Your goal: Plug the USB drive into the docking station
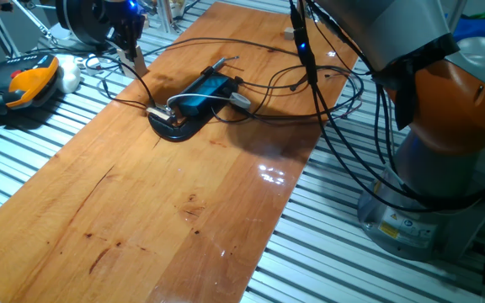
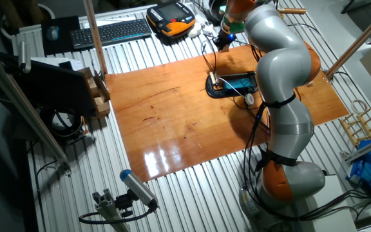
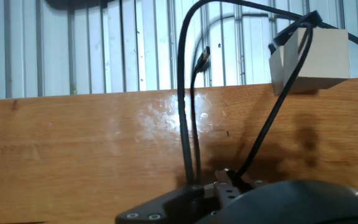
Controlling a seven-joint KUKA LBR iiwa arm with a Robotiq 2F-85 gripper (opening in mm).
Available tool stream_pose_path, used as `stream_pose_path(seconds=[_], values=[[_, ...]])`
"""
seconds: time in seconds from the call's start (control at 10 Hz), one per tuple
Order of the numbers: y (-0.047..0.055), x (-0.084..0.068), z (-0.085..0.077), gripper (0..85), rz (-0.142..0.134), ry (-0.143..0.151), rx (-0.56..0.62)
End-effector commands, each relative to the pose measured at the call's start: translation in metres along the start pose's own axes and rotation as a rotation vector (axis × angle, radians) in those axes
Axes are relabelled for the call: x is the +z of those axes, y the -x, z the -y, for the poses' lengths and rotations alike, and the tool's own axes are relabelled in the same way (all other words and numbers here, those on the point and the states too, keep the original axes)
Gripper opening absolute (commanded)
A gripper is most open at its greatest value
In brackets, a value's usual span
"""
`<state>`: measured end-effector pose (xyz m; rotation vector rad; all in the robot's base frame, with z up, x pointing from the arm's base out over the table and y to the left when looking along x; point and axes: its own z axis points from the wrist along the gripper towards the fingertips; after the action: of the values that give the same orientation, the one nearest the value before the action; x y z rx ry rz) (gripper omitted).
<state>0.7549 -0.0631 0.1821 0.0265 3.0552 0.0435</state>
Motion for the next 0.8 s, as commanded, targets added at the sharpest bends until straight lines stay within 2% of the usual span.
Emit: stream_pose_path(seconds=[0.0,0.7], values=[[0.001,-0.004,-0.002,0.0,0.000,-0.003,0.000],[-0.003,-0.018,-0.014,0.0,-0.006,-0.024,-0.002]])
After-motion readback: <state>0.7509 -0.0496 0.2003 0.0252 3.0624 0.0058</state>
